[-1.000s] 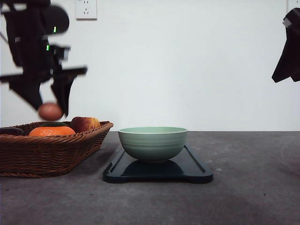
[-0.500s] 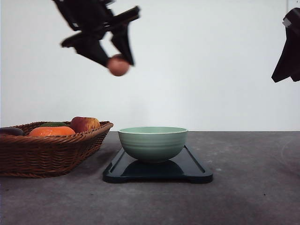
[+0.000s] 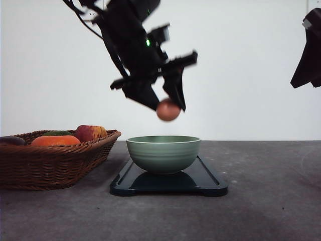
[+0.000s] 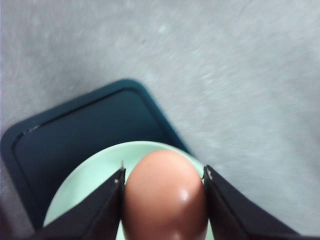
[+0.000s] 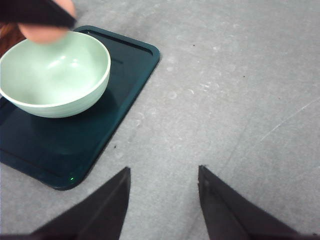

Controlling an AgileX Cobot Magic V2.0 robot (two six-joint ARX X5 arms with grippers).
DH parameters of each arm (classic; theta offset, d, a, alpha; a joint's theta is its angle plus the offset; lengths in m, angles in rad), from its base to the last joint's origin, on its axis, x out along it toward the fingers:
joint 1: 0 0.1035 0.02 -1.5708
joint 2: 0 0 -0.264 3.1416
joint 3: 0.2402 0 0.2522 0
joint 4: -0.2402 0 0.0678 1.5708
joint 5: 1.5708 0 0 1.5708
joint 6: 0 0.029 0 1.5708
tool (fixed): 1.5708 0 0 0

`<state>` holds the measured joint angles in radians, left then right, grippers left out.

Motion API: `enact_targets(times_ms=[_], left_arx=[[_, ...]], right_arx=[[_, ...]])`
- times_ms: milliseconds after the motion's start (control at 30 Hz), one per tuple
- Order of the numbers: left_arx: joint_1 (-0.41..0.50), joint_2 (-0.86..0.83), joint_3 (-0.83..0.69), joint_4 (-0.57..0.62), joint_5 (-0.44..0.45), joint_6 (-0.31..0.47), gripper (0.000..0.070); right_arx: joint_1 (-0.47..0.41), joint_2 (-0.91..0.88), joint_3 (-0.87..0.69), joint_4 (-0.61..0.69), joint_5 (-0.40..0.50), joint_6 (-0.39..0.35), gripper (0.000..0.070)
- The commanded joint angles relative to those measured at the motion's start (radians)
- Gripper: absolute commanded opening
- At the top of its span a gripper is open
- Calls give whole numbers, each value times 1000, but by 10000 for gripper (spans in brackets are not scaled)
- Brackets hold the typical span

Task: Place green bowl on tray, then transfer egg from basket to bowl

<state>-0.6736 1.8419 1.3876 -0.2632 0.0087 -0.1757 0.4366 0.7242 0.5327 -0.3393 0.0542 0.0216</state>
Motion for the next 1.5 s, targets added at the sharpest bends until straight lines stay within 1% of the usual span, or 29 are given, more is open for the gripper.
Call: enact_targets(times_ms=[0, 300, 633, 667, 700, 767, 800, 833, 900, 1000, 1300, 1367, 1467], left_arx=[[-12, 40, 22, 10, -17, 10, 189], [-13, 129, 22, 11, -21, 10, 189], [-13, 188, 22, -9, -21, 9, 191], [-16, 188, 22, -10, -21, 9, 208], [-18, 188, 22, -9, -21, 9, 242], [-20, 186, 22, -8, -21, 9, 333], [-20, 184, 24, -12, -21, 9, 355], [-20, 184, 27, -19, -21, 9, 360], [-20, 184, 42, -51, -21, 9, 360], [-20, 184, 91, -132, -21, 10, 363], [-10, 180, 332, -445, -27, 14, 362], [-4, 160, 358, -482, -39, 27, 362], [0, 99, 357, -508, -66, 36, 361]], right_arx=[[5, 6, 2, 9, -1, -11, 260], [5, 6, 2, 2, -1, -11, 260], [5, 6, 2, 2, -1, -11, 260], [5, 6, 2, 2, -1, -11, 260], [5, 6, 2, 2, -1, -11, 260], [5, 6, 2, 2, -1, -11, 260], [5, 6, 2, 2, -1, -11, 260], [5, 6, 2, 2, -1, -11, 260], [5, 6, 2, 2, -1, -11, 260], [5, 6, 2, 3, -1, -11, 260], [5, 6, 2, 3, -1, -10, 260], [5, 6, 2, 3, -1, -10, 260], [5, 6, 2, 3, -2, -9, 260]])
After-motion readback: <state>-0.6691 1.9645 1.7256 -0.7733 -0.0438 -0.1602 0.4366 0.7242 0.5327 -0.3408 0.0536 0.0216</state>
